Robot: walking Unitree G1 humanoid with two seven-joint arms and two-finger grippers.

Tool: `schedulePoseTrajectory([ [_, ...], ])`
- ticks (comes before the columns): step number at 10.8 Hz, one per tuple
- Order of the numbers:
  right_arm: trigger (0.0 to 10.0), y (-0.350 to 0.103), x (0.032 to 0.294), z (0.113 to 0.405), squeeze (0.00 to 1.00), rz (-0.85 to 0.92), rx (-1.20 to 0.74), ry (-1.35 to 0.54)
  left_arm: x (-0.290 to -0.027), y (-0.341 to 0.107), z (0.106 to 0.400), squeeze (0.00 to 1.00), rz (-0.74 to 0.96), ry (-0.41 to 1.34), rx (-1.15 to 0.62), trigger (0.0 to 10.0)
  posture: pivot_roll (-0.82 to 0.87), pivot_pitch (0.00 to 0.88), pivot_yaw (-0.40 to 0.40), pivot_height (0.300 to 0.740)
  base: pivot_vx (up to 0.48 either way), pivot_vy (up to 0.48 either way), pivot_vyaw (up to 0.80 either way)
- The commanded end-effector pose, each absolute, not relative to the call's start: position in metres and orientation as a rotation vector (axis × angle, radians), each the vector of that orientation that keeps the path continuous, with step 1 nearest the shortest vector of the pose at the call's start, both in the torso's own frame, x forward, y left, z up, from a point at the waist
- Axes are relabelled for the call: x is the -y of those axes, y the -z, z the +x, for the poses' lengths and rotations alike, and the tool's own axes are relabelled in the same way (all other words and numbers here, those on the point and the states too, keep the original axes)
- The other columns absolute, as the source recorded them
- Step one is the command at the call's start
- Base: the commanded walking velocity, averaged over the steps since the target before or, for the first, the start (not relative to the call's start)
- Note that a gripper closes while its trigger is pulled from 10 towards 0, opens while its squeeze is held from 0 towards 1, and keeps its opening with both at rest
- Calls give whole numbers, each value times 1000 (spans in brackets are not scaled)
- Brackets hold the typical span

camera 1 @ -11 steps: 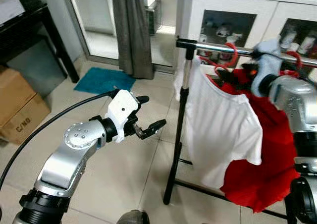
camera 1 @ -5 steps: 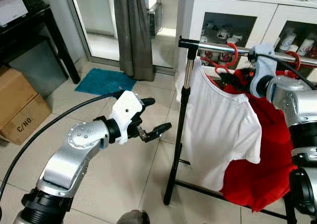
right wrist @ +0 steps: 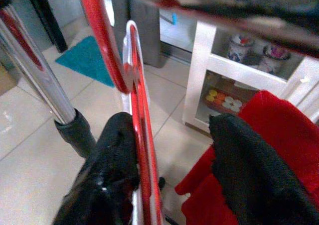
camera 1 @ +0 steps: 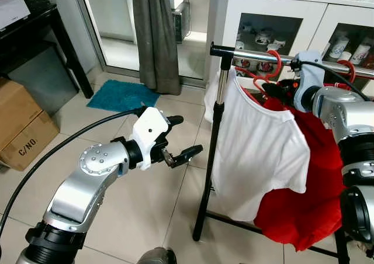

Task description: Hang hanger

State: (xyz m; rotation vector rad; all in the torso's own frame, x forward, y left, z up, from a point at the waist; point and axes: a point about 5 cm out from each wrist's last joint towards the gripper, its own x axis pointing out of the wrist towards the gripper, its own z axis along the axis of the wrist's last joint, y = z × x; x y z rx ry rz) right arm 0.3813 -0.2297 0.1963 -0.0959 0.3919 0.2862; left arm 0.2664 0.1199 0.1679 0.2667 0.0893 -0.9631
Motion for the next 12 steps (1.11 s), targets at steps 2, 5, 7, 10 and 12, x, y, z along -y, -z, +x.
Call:
schedulePoseTrajectory([
  [2,0,-199,230,387,0,-103,-390,-279,-116,-171,265,0,279,979,-84,10000,13,20,27,740,0,0,0],
  [5,0,-196,228,388,0,-93,-406,-305,-117,-171,265,0,281,981,-85,10000,12,19,26,740,0,0,0],
  [7,0,-196,226,388,0,-93,-407,-319,-117,-171,265,0,283,984,-85,10000,11,19,26,740,0,0,0],
  [10,0,-198,227,388,0,-93,-405,-332,-117,-170,265,0,285,987,-86,10000,10,17,26,740,0,0,0],
  [12,0,-200,228,387,0,-84,-397,-337,-116,-170,264,0,281,979,-89,10000,9,7,25,740,0,0,0],
])
